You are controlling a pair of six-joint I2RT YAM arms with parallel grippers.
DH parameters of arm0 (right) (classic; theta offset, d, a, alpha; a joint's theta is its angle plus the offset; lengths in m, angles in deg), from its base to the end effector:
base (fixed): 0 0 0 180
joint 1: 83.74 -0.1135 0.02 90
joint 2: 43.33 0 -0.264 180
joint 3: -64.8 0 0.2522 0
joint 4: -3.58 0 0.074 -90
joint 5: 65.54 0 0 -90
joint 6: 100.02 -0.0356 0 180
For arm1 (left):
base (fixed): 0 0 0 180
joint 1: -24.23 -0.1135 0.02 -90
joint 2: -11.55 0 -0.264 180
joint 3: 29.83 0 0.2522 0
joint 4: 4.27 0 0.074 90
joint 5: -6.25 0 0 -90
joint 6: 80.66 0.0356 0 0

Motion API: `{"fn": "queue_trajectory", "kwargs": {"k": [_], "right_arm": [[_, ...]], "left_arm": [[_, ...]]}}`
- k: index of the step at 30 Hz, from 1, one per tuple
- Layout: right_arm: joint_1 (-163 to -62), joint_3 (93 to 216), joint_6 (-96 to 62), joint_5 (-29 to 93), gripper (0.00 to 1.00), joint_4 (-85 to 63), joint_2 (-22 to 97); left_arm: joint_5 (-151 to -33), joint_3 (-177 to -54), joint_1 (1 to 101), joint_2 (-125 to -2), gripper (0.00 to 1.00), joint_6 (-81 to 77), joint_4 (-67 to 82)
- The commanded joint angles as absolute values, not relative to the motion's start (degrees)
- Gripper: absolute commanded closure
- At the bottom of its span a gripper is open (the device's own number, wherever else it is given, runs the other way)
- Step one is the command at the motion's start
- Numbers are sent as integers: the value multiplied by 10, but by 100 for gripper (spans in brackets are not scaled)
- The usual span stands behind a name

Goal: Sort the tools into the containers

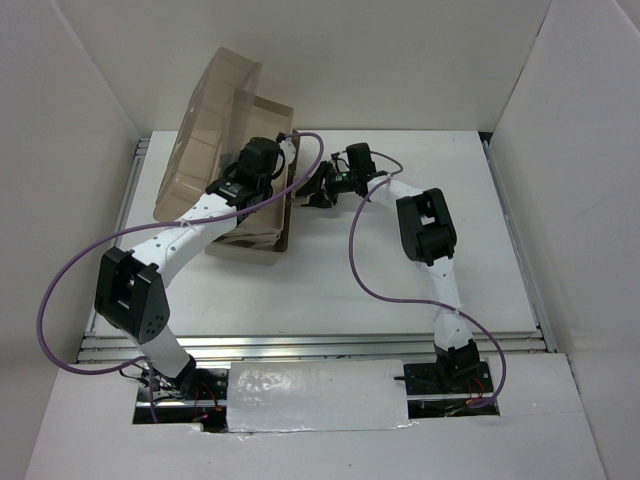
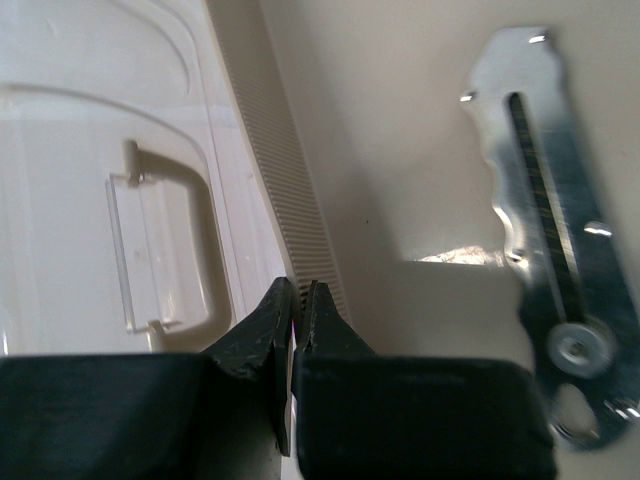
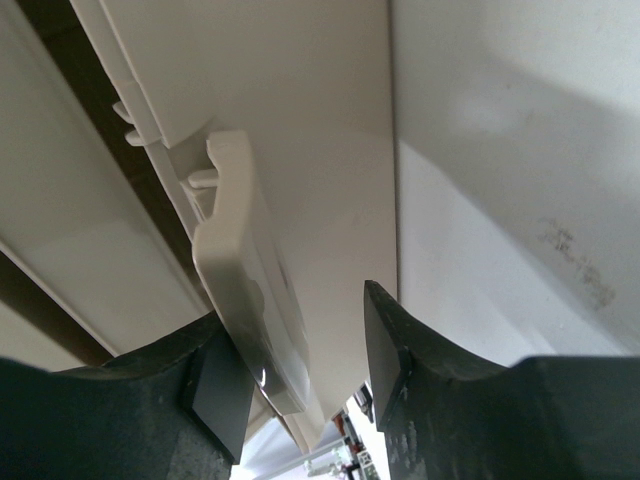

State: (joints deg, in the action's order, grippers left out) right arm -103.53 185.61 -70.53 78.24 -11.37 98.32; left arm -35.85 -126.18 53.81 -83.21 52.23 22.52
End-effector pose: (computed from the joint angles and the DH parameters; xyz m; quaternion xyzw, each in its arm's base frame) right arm 0.4982 0.2098 0.1320 0.0830 0.8160 0.5698 0.0510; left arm 0.3457 -0.1659 0.3419 0.2807 0.7510 0.3972 0.4467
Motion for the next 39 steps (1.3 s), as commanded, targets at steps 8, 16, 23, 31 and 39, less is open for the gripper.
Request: {"fn": "queue_trajectory", "kwargs": {"k": [8, 16, 23, 31, 39], "right_arm": [[-1039, 1807, -757, 819, 35, 73, 839], [-1036, 1839, -764, 773, 34, 56, 809], [-1047, 1850, -639, 683, 35, -74, 762], [-1058, 1943, -595, 630, 32, -237, 804], [-1055, 1865, -691, 695, 27, -118, 798]], "left_arm": [[-464, -1209, 568, -816, 100, 578, 170], [-480, -1217, 539, -829, 100, 564, 170], [-488, -1213, 521, -827, 100, 564, 165], [-489, -1204, 529, -824, 100, 564, 158], [-482, -1182, 540, -814, 100, 572, 144]]}}
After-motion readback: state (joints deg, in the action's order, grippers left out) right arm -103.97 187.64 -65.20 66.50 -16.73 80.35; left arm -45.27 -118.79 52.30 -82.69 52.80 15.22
